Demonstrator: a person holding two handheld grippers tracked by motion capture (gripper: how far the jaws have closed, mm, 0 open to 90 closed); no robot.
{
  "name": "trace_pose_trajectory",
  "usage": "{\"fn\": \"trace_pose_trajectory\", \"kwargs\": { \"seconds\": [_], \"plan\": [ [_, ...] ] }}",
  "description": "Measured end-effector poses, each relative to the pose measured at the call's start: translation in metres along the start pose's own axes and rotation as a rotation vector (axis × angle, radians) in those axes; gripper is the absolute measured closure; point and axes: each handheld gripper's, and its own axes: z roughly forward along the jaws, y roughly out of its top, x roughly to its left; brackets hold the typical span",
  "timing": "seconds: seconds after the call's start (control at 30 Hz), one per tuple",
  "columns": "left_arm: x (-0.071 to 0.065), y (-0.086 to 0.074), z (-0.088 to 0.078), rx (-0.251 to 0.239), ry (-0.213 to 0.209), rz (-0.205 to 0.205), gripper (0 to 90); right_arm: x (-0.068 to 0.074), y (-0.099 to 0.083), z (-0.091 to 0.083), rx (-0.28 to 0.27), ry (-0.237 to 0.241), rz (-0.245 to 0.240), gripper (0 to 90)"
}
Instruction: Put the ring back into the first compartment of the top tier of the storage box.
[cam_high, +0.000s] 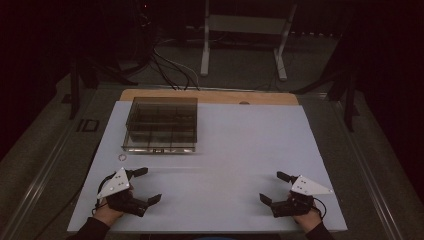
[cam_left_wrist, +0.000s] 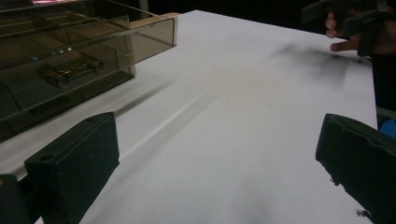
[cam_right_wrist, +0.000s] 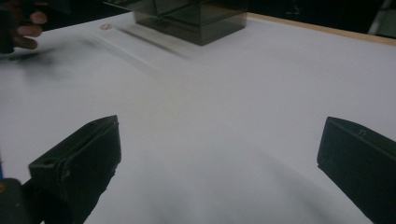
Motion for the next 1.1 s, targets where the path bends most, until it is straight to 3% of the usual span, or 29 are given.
{"fn": "trace_pose_trajectory", "kwargs": {
  "seconds": [0.2, 0.47, 0.8, 1.1],
  "plan": [
    [-0.001, 0.0, 0.003, 0.013, -0.018, 0.017, 1.1, 0.002, -0.001, 0.0, 0.018, 0.017, -0.007, 0.0],
    [-0.002, 0.001, 0.004, 0.018, -0.009, 0.019, 1.1, -0.001, -0.002, -0.001, 0.016, 0.027, 0.011, 0.0],
    [-0.007, 0.004, 0.01, 0.051, -0.072, 0.056, 1.1, 0.002, -0.002, -0.005, 0.018, 0.021, 0.005, 0.0],
    [-0.012, 0.012, 0.011, 0.049, -0.108, 0.069, 1.1, 0.006, 0.0, -0.004, 0.009, 0.024, 0.003, 0.0]
  ]
}}
